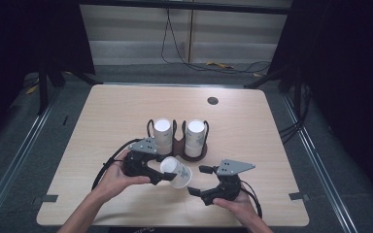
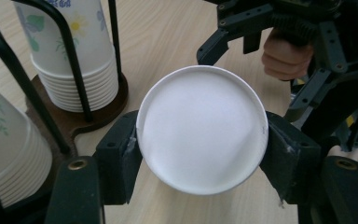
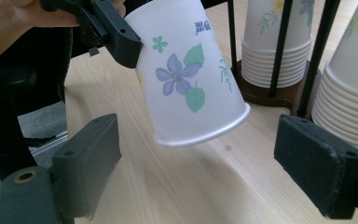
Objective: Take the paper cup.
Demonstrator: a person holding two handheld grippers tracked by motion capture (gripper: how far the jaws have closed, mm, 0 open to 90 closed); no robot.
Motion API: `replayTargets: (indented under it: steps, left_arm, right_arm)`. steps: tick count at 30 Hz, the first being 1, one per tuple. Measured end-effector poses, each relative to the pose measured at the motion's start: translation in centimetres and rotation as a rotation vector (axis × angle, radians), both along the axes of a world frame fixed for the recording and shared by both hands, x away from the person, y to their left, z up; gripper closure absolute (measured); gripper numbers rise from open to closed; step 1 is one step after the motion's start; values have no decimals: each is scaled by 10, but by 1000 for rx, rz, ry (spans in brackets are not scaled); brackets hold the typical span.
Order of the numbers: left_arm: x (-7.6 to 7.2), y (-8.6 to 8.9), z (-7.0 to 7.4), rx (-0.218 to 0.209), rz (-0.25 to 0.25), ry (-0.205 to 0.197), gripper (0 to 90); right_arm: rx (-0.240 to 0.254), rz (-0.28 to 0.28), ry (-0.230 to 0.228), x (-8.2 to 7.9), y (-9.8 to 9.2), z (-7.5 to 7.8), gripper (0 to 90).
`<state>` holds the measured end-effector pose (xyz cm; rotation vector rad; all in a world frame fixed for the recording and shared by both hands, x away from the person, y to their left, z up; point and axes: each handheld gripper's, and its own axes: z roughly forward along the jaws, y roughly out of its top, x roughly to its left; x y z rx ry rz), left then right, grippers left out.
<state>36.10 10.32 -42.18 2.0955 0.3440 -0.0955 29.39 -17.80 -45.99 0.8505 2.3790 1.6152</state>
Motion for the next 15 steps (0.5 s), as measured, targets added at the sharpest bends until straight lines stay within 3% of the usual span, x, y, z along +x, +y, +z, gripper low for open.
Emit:
replayTargets:
  steps: [15]
  left_arm:
    - [-6,4,15,-52,-34,-6,355]
  right_arm:
    - [76,29,-20,1,-2,4,136]
